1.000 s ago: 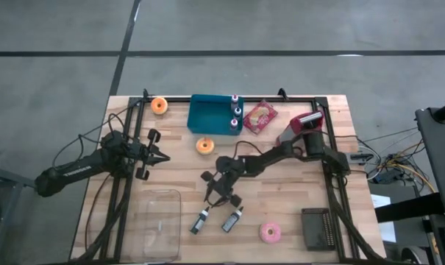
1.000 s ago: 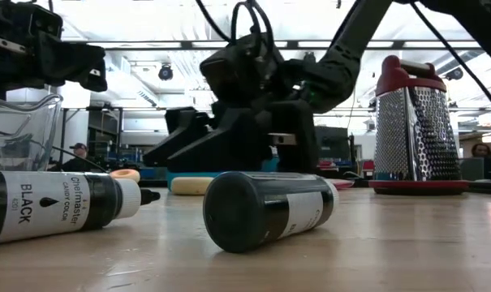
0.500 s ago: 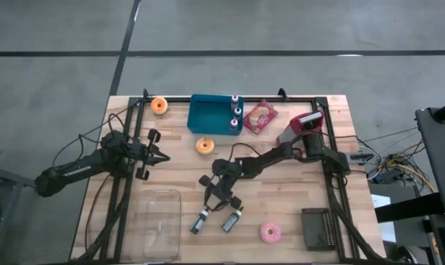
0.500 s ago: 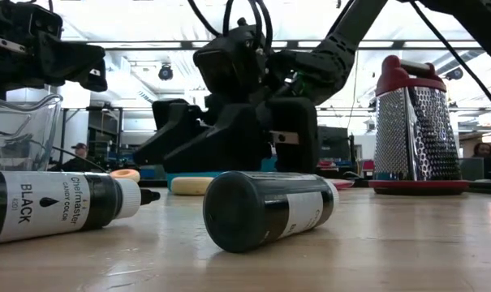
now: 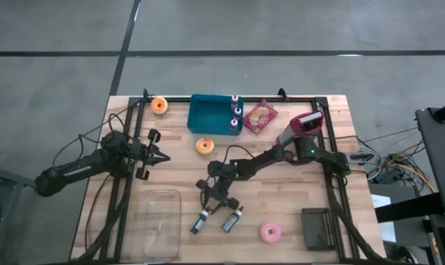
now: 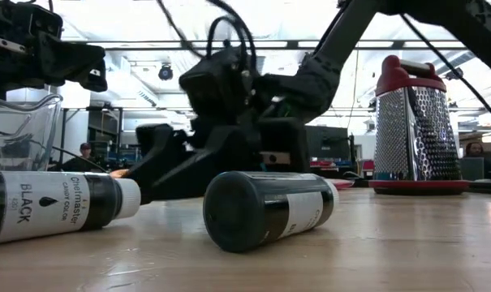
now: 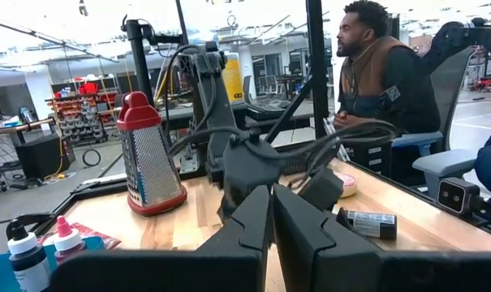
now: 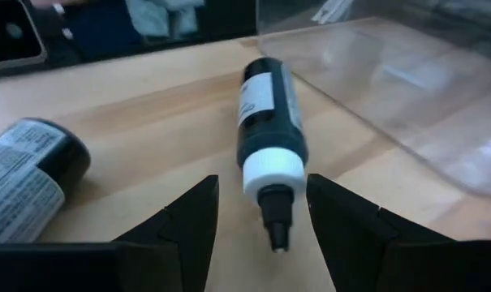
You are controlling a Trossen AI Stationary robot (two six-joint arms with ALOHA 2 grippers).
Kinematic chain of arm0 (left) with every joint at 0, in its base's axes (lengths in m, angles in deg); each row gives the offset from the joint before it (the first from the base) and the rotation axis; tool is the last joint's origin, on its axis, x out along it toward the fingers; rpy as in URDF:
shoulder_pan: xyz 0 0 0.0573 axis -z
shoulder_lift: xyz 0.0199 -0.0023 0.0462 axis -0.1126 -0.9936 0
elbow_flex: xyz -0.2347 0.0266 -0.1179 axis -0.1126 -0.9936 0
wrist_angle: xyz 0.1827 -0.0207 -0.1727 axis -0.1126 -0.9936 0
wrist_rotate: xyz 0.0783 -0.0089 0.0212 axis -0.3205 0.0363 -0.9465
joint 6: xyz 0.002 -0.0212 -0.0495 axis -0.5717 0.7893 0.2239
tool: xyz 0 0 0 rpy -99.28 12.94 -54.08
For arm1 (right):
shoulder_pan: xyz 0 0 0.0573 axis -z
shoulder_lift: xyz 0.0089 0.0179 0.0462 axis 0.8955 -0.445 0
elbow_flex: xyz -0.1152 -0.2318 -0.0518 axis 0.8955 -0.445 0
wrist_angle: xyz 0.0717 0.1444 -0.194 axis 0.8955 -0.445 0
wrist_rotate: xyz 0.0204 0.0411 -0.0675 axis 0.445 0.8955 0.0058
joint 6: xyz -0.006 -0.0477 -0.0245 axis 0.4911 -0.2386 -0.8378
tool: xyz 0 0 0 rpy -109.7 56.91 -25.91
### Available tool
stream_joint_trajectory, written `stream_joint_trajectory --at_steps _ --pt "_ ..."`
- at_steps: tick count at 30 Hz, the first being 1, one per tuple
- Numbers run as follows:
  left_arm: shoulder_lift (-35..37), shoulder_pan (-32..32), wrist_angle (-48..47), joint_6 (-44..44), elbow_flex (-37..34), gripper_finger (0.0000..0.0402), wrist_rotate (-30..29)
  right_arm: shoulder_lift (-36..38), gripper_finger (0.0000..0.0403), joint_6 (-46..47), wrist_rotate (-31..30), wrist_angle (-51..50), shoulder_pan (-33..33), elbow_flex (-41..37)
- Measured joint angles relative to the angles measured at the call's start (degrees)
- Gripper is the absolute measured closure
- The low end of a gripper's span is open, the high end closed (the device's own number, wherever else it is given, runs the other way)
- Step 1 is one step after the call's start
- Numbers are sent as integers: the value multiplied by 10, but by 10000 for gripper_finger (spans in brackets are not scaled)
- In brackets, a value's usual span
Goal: Pick & Place Food Item
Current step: Put the left black food coloring into the blue bin
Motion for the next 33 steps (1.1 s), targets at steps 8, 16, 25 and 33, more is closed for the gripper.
stream_joint_trajectory --at_steps 8,16,25,33 --pt "0 0 0 0 0 376 0 -40 220 20 32 -2 3 53" --pt "0 0 0 0 0 376 0 -40 220 38 31 -1 0 54" --pt "0 0 0 0 0 376 0 -40 252 50 31 -3 0 53" --pt "0 0 0 0 0 376 0 -40 285 52 35 -10 0 53"
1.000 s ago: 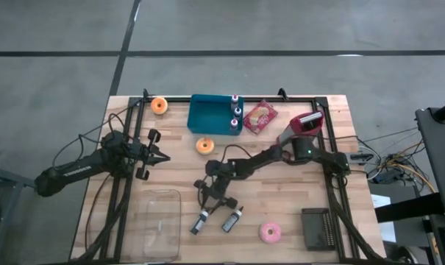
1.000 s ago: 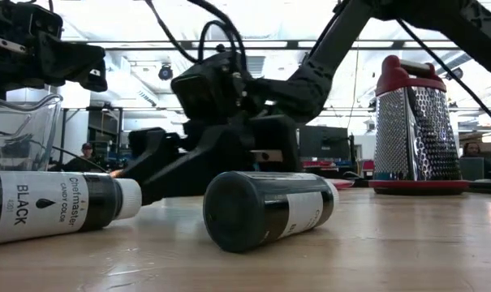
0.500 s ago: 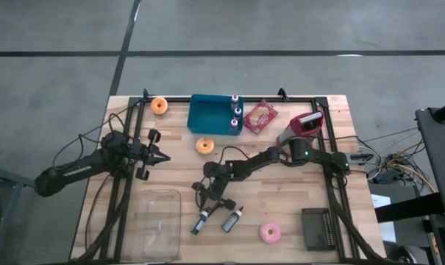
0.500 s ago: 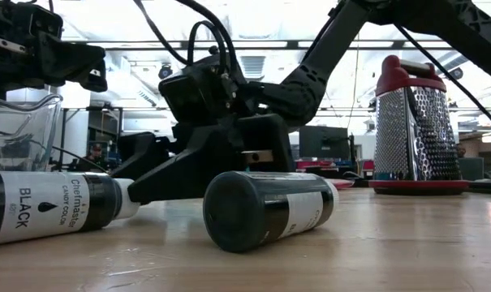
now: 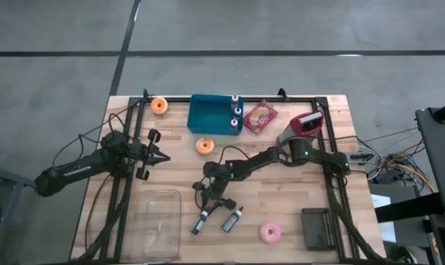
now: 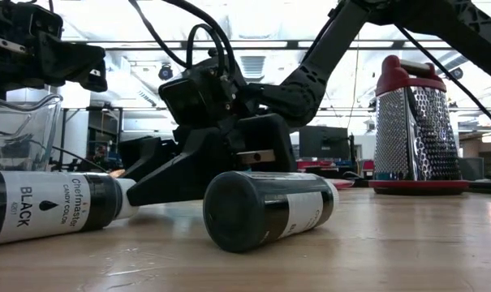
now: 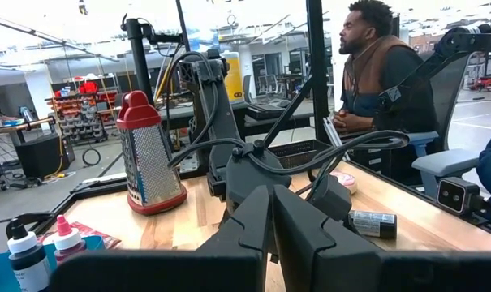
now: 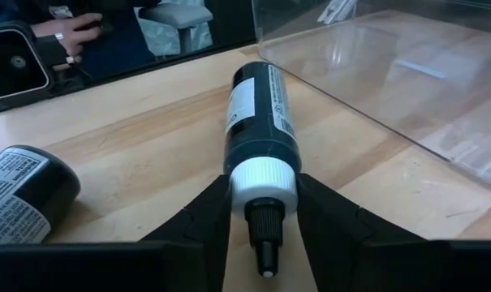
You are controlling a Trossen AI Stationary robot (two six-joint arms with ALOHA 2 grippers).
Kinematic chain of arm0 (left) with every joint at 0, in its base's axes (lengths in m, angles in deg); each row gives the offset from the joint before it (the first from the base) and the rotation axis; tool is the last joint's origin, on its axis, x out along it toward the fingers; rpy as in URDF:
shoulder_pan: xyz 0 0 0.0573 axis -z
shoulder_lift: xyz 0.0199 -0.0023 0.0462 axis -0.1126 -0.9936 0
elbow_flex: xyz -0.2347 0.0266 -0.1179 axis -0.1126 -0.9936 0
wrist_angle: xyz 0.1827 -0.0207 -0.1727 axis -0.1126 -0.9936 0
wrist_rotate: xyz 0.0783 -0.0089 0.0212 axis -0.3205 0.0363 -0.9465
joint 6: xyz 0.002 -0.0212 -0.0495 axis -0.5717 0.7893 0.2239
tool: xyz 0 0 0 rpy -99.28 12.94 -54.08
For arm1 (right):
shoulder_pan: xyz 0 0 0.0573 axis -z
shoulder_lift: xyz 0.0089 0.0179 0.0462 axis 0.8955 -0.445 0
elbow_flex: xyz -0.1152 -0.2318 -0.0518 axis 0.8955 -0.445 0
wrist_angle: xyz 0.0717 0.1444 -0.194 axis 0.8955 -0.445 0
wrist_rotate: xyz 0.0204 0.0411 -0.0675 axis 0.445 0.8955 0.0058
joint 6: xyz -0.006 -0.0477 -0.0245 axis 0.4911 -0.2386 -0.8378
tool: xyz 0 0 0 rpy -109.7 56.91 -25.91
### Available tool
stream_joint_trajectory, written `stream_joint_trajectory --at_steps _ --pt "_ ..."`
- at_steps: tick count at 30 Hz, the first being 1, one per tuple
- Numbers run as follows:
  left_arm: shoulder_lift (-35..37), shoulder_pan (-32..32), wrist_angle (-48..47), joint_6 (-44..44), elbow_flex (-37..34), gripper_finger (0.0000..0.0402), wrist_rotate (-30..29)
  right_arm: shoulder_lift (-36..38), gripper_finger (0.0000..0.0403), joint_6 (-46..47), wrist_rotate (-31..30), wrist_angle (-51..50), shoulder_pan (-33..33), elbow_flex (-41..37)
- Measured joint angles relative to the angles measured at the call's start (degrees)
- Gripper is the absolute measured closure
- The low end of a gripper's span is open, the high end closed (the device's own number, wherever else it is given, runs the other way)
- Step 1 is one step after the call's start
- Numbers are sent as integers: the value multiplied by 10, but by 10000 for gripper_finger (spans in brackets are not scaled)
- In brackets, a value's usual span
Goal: Pick & Place Food Item
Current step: Put the left black food coloring into the blue bin
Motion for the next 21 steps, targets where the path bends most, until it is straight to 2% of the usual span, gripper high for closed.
stream_joint_trajectory --at_steps 7,15,21 --pt "0 0 0 0 0 376 0 0 269 8 2 0 1 0" --pt "0 0 0 0 0 376 0 0 293 6 9 -1 2 0" --pt "0 0 0 0 0 376 0 0 295 5 9 0 2 0"
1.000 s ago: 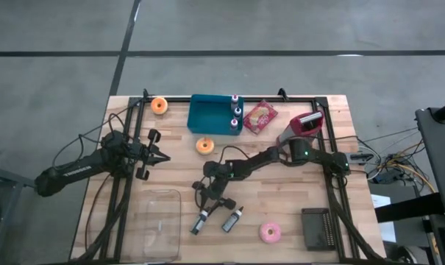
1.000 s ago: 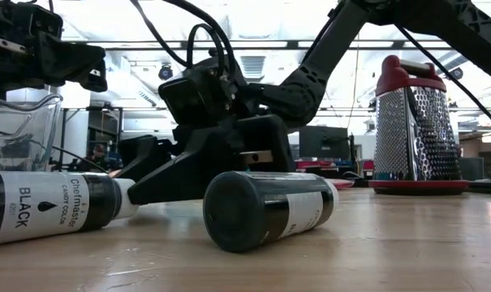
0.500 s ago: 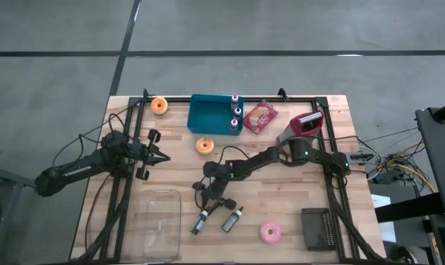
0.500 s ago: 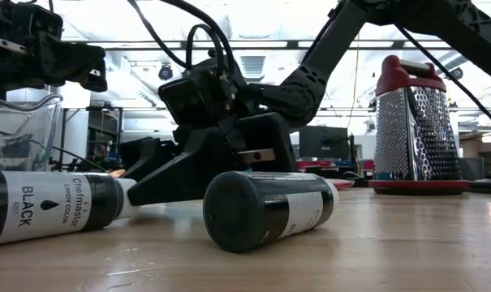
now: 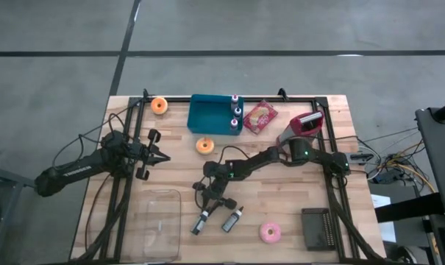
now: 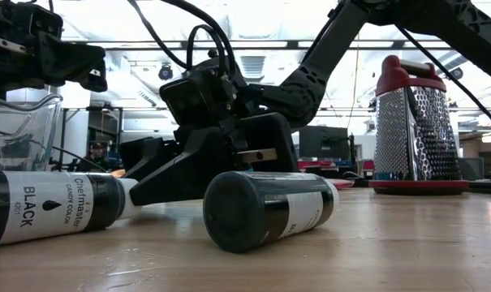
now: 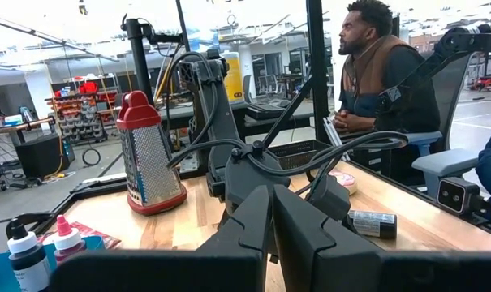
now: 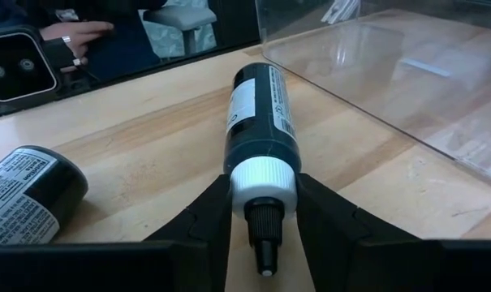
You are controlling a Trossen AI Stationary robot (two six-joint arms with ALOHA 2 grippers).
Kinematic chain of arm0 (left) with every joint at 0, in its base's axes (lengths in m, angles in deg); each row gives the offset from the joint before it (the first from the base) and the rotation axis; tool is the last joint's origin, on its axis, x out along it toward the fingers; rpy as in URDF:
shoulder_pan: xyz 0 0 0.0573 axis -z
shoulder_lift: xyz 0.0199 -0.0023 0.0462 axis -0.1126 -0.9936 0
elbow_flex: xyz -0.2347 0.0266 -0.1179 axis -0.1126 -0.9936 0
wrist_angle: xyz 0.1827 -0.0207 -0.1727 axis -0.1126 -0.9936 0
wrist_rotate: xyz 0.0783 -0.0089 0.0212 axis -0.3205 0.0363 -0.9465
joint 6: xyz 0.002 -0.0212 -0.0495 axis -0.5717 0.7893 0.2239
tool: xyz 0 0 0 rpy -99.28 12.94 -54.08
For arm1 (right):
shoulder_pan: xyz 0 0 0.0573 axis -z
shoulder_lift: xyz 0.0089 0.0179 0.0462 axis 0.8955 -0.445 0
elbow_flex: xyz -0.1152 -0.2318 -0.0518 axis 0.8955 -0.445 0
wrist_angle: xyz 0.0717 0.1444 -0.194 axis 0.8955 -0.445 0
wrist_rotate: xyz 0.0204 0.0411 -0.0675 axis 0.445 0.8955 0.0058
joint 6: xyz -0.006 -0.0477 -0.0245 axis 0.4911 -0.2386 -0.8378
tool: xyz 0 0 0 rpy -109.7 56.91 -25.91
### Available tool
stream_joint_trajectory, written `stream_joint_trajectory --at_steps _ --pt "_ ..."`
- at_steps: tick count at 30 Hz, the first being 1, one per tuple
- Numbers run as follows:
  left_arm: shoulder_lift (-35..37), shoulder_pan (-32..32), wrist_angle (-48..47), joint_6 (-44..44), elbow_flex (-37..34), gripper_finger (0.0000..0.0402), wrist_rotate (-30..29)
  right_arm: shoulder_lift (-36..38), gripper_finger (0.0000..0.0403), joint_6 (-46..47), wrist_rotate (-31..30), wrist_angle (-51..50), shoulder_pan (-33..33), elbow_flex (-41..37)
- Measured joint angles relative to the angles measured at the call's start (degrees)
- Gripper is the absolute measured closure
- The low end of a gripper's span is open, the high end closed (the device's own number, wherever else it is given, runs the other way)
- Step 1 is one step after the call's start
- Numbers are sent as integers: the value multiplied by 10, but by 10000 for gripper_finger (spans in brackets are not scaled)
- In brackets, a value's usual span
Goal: Pick & Place Food Item
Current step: Put the left black food coloring into the blue bin
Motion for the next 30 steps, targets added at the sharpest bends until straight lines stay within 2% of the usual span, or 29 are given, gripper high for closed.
stream_joint_trajectory --at_steps 3,10,14,17,20,23,27,30 --pt "0 0 0 0 0 376 0 0 296 6 0 0 1 0" --pt "0 0 0 0 0 376 0 28 296 102 -3 -15 24 -1" --pt "0 0 0 0 0 376 0 68 297 101 -31 -87 44 -1" --pt "0 0 0 0 0 376 0 115 297 62 -91 -186 57 -1" --pt "0 0 0 0 0 376 0 173 297 -3 -168 -300 73 0" --pt "0 0 0 0 0 376 0 232 297 -31 -250 -403 86 0" --pt "-1 0 0 0 0 376 0 321 290 -38 -366 -493 94 0" --pt "-1 0 0 0 0 376 0 380 286 -60 -417 -538 102 0"
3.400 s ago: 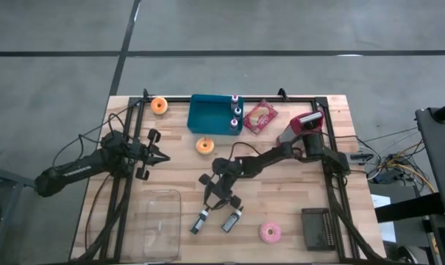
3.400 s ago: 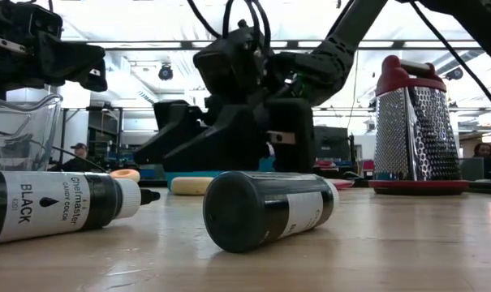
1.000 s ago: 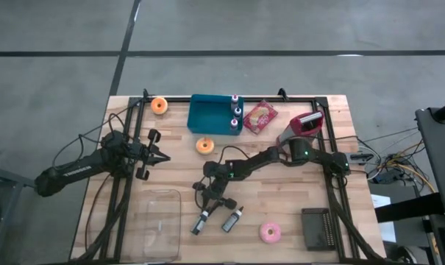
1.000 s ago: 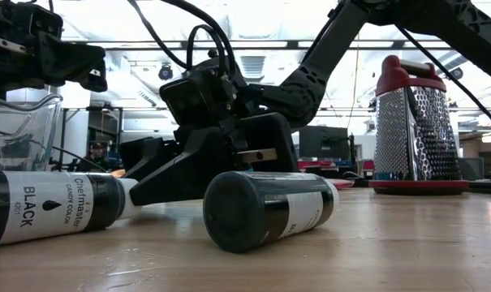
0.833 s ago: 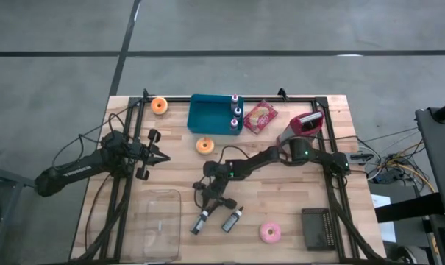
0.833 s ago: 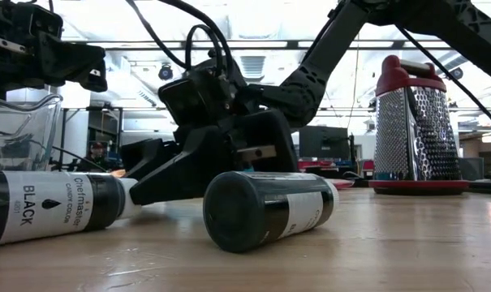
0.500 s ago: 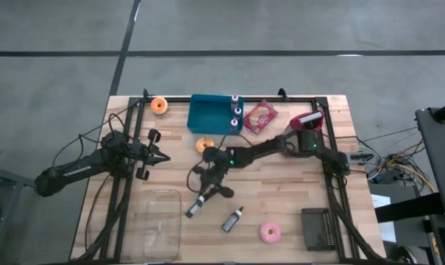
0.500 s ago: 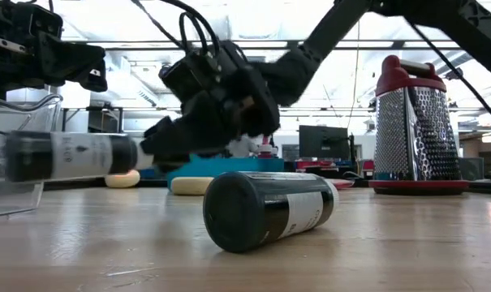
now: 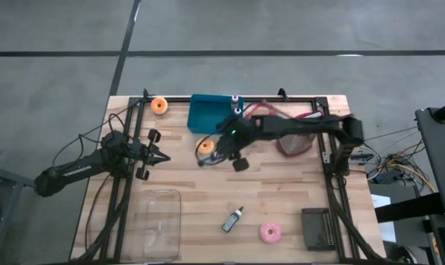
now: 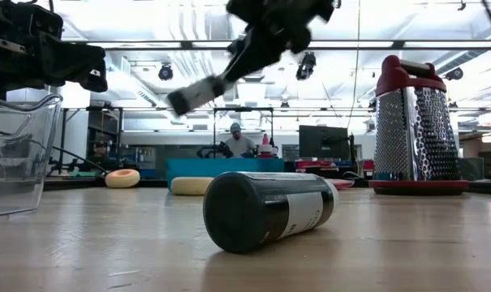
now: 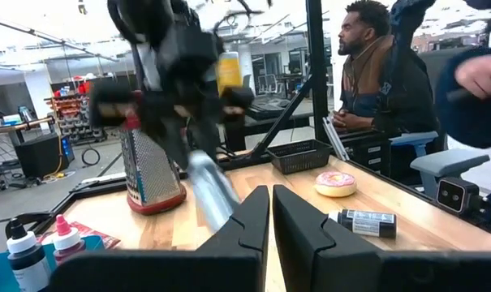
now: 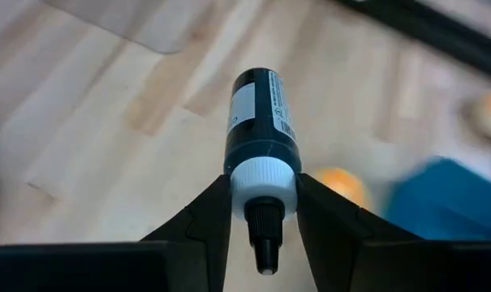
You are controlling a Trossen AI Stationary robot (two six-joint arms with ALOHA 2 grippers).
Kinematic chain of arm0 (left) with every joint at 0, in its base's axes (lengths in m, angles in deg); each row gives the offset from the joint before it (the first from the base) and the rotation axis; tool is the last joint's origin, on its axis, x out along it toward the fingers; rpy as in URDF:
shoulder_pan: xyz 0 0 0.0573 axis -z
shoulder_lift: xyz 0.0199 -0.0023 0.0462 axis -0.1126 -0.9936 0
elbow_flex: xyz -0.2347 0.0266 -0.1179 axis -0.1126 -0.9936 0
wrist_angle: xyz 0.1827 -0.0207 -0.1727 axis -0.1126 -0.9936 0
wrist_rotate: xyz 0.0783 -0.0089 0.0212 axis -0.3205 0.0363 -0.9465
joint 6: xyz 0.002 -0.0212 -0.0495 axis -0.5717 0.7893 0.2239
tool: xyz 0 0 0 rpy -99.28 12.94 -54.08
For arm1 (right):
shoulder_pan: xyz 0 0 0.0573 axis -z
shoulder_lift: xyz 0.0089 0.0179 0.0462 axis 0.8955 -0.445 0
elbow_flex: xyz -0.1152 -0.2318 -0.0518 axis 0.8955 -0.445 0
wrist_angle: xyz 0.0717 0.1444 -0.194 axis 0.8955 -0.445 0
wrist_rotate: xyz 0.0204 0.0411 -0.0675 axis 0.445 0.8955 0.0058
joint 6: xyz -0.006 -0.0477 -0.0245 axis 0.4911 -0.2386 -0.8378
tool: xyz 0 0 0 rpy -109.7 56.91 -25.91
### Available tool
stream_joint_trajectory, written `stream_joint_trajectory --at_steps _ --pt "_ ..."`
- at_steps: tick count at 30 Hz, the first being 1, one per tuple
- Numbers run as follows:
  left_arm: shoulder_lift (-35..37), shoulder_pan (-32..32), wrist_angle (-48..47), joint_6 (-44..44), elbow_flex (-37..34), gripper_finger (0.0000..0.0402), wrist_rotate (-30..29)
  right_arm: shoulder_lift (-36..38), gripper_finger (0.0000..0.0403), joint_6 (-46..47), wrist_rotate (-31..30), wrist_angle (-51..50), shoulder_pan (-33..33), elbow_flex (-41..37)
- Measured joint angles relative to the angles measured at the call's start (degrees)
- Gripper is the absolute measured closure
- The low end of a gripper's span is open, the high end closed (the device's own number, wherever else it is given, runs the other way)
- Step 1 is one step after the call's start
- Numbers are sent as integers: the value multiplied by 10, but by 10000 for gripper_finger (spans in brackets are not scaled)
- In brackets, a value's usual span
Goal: Pick & Place Food Item
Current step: Put the left black food coloring into the blue bin
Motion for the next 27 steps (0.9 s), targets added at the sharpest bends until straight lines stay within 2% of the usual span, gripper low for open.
stream_joint_trajectory --at_steps 6,11,14,20,27 --pt "0 0 0 0 0 376 0 49 289 -10 -24 -48 28 9" --pt "0 0 0 0 0 376 0 34 287 16 -59 -102 53 45" --pt "0 0 0 0 0 376 0 8 288 16 -107 -155 60 78" --pt "0 0 0 0 0 376 0 -68 287 3 -153 -268 80 193" --pt "0 0 0 0 0 376 0 -202 289 2 -160 -452 115 394"
